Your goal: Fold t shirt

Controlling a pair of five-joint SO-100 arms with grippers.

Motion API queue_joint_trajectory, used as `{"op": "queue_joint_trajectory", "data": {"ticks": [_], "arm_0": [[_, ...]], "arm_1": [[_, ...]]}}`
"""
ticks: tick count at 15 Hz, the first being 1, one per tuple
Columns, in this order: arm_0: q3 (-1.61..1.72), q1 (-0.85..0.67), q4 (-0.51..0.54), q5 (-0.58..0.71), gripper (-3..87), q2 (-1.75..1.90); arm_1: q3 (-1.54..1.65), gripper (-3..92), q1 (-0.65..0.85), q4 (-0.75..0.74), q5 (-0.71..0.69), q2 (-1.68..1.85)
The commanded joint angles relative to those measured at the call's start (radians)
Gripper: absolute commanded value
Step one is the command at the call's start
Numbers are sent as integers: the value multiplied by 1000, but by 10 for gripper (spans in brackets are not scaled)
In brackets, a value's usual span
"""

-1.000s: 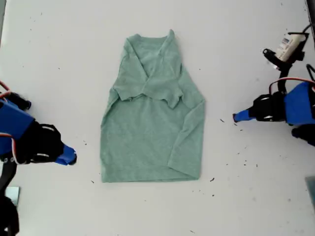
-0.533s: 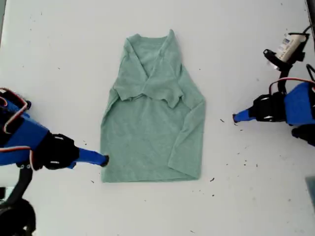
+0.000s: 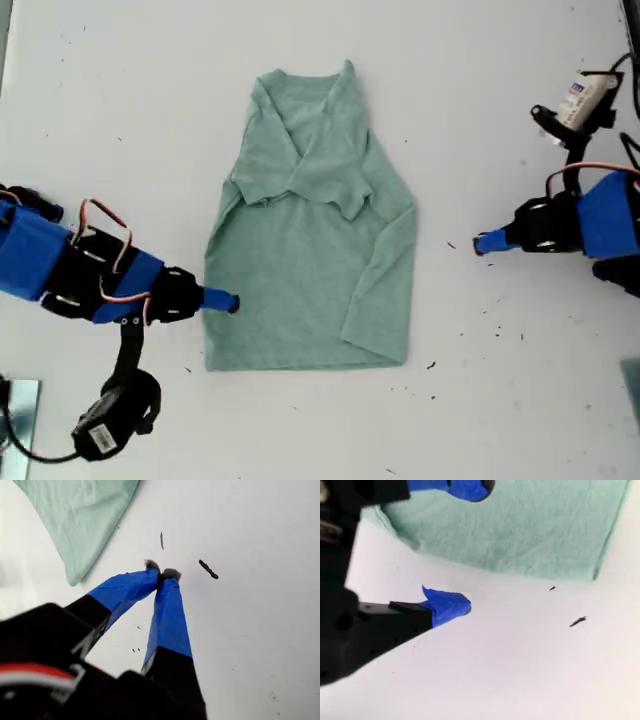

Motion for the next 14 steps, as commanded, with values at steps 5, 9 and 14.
{"op": "queue_joint_trajectory", "data": {"ticks": [5,9,14], "arm_0": [[-138,-32,-115,49,134,-385],[-302,-32,-60,104,-1,-528],[-314,-23,239,28,-1,-141]], "arm_1": [[9,20,-46,-18,23,15],[-2,20,-69,12,49,15],[-2,20,-58,28,41,15]]}}
